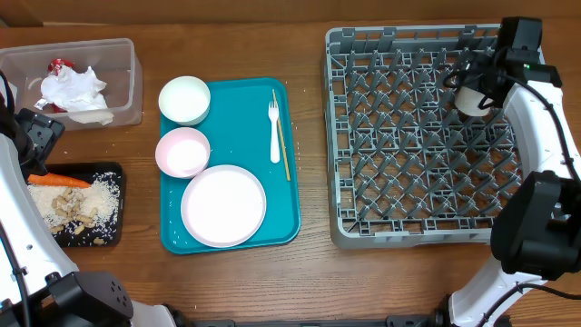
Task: Sort waste into correct bins and load items into the dishwasher rack
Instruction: 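Carry the white cup right and set it upright in the rack's back corner, then reach the right gripper back to the tray and grip the large white plate's rim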
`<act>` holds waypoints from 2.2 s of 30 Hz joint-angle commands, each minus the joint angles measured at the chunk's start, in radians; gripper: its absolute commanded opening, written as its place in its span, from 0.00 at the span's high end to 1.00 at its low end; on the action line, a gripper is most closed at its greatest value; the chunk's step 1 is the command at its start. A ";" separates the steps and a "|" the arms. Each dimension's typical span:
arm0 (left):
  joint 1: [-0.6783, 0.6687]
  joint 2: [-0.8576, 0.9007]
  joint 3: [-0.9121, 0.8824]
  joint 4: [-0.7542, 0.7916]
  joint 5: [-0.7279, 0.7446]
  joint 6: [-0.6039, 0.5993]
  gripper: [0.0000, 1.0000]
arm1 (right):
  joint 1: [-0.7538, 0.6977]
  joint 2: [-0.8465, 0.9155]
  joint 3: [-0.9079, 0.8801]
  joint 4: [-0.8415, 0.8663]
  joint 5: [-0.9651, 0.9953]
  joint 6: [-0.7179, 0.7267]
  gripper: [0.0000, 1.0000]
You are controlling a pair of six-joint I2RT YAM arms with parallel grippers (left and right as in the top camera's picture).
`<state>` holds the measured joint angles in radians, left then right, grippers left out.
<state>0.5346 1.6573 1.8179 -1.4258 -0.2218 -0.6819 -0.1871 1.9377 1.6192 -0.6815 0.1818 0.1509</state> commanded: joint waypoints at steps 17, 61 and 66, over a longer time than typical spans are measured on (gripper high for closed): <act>0.000 0.005 -0.005 -0.002 -0.021 -0.013 0.00 | 0.089 -0.406 0.005 -0.129 -0.626 0.059 0.00; 0.000 0.005 -0.005 -0.002 -0.021 -0.014 0.00 | 1.012 0.225 -0.044 -0.172 -0.346 0.293 0.59; 0.000 0.005 -0.005 -0.002 -0.021 -0.013 0.00 | 1.012 0.225 -0.047 -0.181 -0.346 0.291 0.65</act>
<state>0.5346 1.6573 1.8179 -1.4258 -0.2218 -0.6819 0.8253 2.1521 1.5791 -0.8619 -0.1753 0.4297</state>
